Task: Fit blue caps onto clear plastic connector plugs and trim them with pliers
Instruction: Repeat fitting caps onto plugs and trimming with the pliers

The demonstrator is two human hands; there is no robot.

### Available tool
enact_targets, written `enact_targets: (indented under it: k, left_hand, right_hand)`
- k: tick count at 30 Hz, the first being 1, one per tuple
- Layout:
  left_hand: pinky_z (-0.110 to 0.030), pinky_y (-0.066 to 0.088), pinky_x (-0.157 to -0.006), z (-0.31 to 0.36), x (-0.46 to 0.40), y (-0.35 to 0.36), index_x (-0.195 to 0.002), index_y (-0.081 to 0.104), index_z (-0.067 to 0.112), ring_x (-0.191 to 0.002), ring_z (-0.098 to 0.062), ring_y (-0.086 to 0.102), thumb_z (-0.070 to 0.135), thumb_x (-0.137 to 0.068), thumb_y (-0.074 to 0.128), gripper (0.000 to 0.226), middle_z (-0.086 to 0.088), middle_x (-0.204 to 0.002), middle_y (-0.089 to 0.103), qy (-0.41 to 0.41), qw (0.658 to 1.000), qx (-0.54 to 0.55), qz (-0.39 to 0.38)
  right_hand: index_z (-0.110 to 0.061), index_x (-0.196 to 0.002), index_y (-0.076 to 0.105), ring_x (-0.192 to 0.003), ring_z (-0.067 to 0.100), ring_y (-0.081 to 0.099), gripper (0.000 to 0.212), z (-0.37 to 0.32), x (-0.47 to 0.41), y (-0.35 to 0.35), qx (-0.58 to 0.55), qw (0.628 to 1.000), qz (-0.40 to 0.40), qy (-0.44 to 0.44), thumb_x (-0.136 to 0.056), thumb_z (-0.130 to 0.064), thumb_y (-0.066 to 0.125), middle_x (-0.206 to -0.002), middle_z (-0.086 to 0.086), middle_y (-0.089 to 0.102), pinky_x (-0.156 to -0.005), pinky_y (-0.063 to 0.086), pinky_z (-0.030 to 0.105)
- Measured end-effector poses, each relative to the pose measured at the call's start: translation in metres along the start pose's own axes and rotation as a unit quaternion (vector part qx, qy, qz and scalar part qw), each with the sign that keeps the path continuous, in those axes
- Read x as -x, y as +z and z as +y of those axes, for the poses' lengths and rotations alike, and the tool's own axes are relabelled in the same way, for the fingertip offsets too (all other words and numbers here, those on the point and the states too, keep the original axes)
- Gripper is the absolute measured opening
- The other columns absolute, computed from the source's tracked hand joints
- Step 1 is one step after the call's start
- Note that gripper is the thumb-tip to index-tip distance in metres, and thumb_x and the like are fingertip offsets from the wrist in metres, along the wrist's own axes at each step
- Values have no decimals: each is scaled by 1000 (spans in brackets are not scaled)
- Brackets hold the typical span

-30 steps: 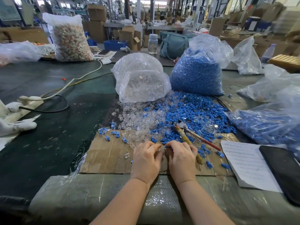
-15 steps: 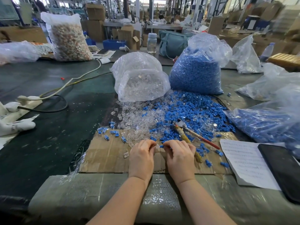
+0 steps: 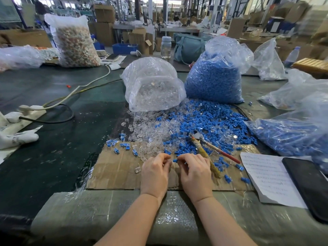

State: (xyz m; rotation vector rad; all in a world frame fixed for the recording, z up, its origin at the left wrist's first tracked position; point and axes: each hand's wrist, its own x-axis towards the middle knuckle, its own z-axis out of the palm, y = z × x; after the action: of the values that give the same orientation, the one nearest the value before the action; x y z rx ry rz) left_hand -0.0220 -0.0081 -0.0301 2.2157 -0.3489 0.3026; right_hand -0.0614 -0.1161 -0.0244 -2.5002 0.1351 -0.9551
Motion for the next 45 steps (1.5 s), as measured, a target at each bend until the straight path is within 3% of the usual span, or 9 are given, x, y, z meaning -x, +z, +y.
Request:
enact_targets:
  k: [4, 12, 18, 22, 26, 31, 45]
  left_hand:
    - [-28, 44, -83, -1, 1, -1, -100, 66, 19, -89, -14, 54, 23, -88, 61, 13, 4, -89, 64, 1, 1000, 11, -9]
    - [-33, 47, -80, 2, 1, -4, -94, 70, 18, -82, -16, 58, 19, -86, 65, 10, 0, -84, 68, 22, 999, 23, -23]
    - [-35, 46, -79, 3, 3, -5, -90, 70, 17, -80, -17, 57, 14, -85, 65, 8, 1, -81, 67, 31, 999, 27, -26]
    - [-38, 49, -80, 3, 1, -5, -92, 69, 16, -80, -18, 61, 11, -85, 63, 9, 0, -82, 69, 13, 998, 58, -15]
    - [-35, 50, -82, 4, 1, -6, -101, 67, 17, -78, -14, 62, 8, -85, 63, 18, 5, -81, 67, 10, 997, 75, -2]
    - [-34, 50, -78, 4, 1, -8, -96, 69, 18, -76, -15, 61, 9, -85, 63, 15, 1, -80, 69, 18, 997, 68, -6]
    - [-39, 49, -78, 3, 1, -7, -90, 67, 21, -77, -15, 58, 17, -87, 62, 7, 2, -78, 65, 0, 998, 63, -19]
  right_hand:
    - [-14, -77, 66, -64, 22, 59, 9, 0, 0, 0, 6, 1000, -7, -4, -74, -8, 72, -70, -2, 66, -62, 43, 35]
    - [-15, -68, 63, -57, 20, 56, 22, -2, 0, -2, 18, 1000, -20, -9, -64, -6, 82, -60, -3, 60, -58, 44, 33]
    - [-15, -70, 66, -59, 22, 58, 18, 1, 1, 0, 10, 999, -30, -11, -65, -7, 81, -62, -2, 63, -62, 44, 33]
    - [-14, -79, 71, -60, 24, 60, 20, 1, 0, 1, -4, 999, -28, -28, -64, -8, 82, -66, -1, 66, -66, 34, 27]
    - [-13, -88, 71, -66, 22, 60, 25, 1, 1, 1, -22, 999, -41, -21, -66, -5, 80, -73, -3, 68, -67, 46, 31]
    - [-13, -90, 72, -68, 23, 60, 19, 2, 0, 1, -24, 998, -44, -44, -72, -9, 78, -77, -1, 69, -64, 50, 35]
    - [-11, -89, 73, -69, 19, 59, 14, 0, 0, 0, -27, 998, -41, -45, -76, -14, 77, -79, -1, 69, -66, 49, 31]
